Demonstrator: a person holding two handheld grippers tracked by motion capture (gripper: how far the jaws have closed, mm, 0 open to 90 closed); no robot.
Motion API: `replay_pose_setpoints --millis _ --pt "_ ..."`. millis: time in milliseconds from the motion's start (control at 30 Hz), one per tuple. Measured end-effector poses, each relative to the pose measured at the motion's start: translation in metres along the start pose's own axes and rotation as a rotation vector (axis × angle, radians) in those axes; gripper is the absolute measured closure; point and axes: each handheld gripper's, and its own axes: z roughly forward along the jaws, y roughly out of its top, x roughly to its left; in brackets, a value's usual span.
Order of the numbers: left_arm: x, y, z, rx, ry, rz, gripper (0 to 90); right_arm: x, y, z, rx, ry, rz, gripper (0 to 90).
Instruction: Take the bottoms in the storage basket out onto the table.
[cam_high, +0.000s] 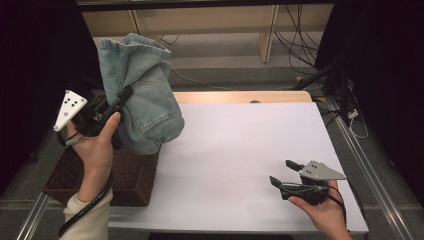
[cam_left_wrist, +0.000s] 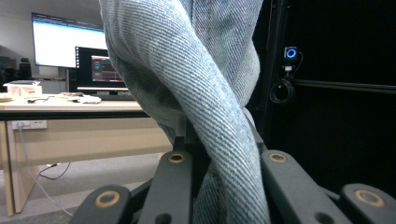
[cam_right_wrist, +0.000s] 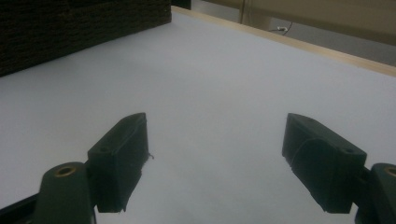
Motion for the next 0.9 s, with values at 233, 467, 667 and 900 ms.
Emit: replay_pose_setpoints --millis 233,467,667,900 --pt "-0.003 -0.001 0.001 0.001 -0.015 0.001 79.4 0.0 0.0 0.0 -0.001 0.001 0.0 23.5" --pt "-0.007 -0.001 0.003 0.004 -0.029 0.0 79.4 0.0 0.0 0.0 0.0 0.0 0.001 23.5" --pt "-0.01 -0.002 0.004 0.008 -0.04 0.004 79.4 0.0 0.0 0.0 0.0 0.0 0.0 23.5" --pt "-0.013 -0.003 0.005 0.012 -0.05 0.007 79.4 0.0 0.0 0.0 -0.002 0.001 0.001 23.6"
